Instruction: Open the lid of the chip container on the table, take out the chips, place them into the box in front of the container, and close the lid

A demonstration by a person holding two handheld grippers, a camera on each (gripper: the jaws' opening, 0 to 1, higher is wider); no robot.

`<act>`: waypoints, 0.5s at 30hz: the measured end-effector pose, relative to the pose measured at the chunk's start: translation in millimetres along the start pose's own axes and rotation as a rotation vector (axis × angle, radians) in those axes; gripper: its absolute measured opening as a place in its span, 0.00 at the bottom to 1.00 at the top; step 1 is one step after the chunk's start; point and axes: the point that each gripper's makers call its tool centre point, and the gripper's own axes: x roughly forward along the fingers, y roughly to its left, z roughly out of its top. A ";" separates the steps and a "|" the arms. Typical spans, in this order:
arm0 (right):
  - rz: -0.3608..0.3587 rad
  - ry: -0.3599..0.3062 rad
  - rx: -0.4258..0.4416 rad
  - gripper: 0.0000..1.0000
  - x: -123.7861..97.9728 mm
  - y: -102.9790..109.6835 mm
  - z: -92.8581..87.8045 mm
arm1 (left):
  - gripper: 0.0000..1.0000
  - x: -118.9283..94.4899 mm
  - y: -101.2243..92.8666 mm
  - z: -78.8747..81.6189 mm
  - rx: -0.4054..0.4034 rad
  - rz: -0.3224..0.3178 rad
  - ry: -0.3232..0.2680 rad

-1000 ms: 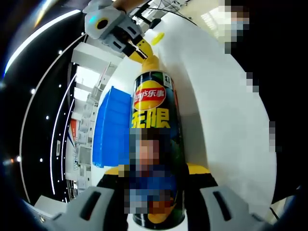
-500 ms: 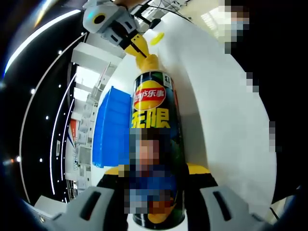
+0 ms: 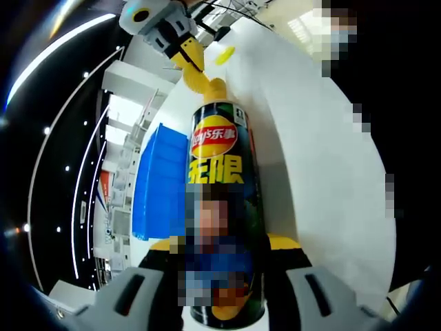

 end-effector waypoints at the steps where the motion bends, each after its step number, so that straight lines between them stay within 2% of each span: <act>1: -0.008 -0.005 0.001 0.01 -2.9 -1.1 0.8 | 0.44 0.0 -0.1 0.0 0.000 0.000 0.000; 6: -0.041 -0.044 0.011 0.01 -14.2 -5.2 8.9 | 0.44 -0.2 -0.1 0.2 -0.001 0.002 0.000; 11: -0.109 -0.139 0.048 0.01 -25.5 -14.3 23.0 | 0.44 -0.6 -0.2 0.3 -0.003 0.005 -0.003; 13: -0.137 -0.152 0.053 0.01 -27.3 -16.6 24.9 | 0.44 -0.5 0.0 0.3 -0.005 0.005 -0.006; 14: -0.156 -0.191 0.082 0.01 -28.4 -18.9 30.0 | 0.44 -0.4 0.2 0.2 -0.004 0.004 -0.007; 15: -0.169 -0.203 0.095 0.01 -29.2 -20.6 31.1 | 0.44 -0.4 0.1 0.2 -0.005 0.004 -0.007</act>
